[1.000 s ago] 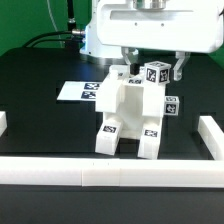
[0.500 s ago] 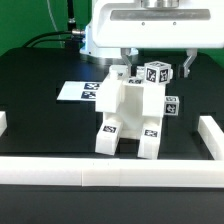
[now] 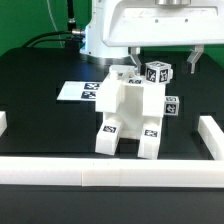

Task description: Assemble chair

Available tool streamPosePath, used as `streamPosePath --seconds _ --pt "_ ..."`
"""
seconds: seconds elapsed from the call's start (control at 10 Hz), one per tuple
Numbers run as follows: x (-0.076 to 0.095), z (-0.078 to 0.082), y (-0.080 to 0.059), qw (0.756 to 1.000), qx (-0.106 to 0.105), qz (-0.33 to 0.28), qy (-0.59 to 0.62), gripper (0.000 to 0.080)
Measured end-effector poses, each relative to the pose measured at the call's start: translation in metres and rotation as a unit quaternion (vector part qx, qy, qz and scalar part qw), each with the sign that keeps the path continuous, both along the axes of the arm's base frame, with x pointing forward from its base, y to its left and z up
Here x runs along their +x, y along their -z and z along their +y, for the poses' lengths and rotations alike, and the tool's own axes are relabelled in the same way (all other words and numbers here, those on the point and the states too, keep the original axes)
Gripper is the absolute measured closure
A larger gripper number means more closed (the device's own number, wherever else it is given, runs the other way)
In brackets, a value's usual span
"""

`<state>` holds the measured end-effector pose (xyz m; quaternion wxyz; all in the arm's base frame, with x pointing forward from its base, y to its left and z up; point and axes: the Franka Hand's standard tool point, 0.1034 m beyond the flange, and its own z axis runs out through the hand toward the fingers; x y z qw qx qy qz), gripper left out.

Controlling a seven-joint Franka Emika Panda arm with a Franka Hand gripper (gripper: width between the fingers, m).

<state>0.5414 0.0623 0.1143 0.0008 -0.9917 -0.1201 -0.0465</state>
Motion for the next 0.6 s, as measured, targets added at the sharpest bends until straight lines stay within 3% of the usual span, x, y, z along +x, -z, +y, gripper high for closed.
streamPosePath --seconds 0.2,0.4,0.6 --pt "-0.0002 -0.0004 -0.0015 1.0 0.001 -0.001 0.001 0.0173" --pt "0.0004 -0.0045 -0.0017 1.0 0.0 -0.001 0.004 0.0516" --pt "0.0007 -0.0044 -0.0016 1.0 0.001 -0.002 0.011 0.0515"
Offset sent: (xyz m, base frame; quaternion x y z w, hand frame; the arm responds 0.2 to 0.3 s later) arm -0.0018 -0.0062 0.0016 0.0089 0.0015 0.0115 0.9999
